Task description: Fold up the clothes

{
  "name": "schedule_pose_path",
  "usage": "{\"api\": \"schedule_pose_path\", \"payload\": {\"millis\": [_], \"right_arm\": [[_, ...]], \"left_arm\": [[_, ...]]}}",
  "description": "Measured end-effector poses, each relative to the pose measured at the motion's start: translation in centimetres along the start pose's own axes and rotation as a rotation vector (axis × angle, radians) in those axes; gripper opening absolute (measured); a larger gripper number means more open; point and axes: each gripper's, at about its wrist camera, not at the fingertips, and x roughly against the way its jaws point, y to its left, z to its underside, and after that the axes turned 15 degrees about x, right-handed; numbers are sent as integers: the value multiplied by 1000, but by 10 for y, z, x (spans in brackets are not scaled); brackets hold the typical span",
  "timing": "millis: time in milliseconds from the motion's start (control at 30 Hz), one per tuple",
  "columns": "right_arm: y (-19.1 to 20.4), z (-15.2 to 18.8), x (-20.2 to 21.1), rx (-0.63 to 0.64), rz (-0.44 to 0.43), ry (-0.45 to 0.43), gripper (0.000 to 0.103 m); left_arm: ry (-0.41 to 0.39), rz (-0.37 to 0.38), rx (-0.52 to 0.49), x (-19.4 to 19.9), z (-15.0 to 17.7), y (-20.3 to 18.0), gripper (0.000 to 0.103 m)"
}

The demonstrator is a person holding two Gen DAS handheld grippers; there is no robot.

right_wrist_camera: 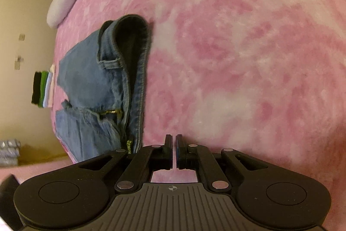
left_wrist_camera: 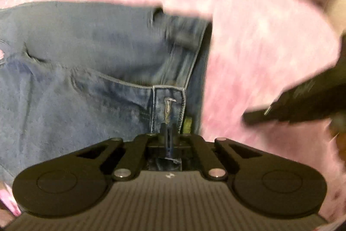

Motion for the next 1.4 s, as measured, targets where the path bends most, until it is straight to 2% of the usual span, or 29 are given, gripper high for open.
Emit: {"api": "schedule_pose_path", "payload": {"millis": [67,100,167,233,300,333,400,467,533,600,767,900,1000,1100,1200,1300,1400], "right_arm": [[8,0,1,29,-40,-28,3],[12,0,1,41,-60,-42,3],[15,-2,-2,6,-97,-79,3],[15,-2,-8,-39,-124,-92,3],[17,-1,-12,-65,-130,-100,3],[18,-1,-14,-76,-142,-104,3],[18,2,-18,-110,-176,-111,3],[18,4,-23,-143,-210,-119,3],[23,6,-29,-145,-228,-126,3],[28,8,-38,-127,-226,-110,3],[47,10,-48,-6,-177,-107,3],[61,6,-55,102,-100,-126,3],[59,11,-59,79,-118,-159,3],[64,19,-61,68,-102,-186,3],[72,31,-55,69,-36,-234,3],[81,46,-55,15,29,-269,3],[106,61,-56,-33,152,-318,3]], "left_arm": [[3,65,35,9,-7,7,0],[40,91,80,6,-9,15,0],[94,121,190,-12,-10,31,0],[144,116,205,-42,-7,35,0],[126,128,205,-43,-11,31,0],[126,150,225,-39,-14,30,4],[142,212,276,-25,-18,31,6],[111,226,280,-4,-20,31,6],[76,162,222,16,-25,34,6],[64,66,167,17,-33,41,6],[78,-33,182,7,-54,78,7],[96,-27,196,9,-60,100,8],[118,-15,174,9,-62,112,8],[140,29,142,2,-69,122,8],[167,89,103,-4,-80,132,8],[194,155,66,-9,-95,141,8],[211,216,6,-10,-111,155,8]]}}
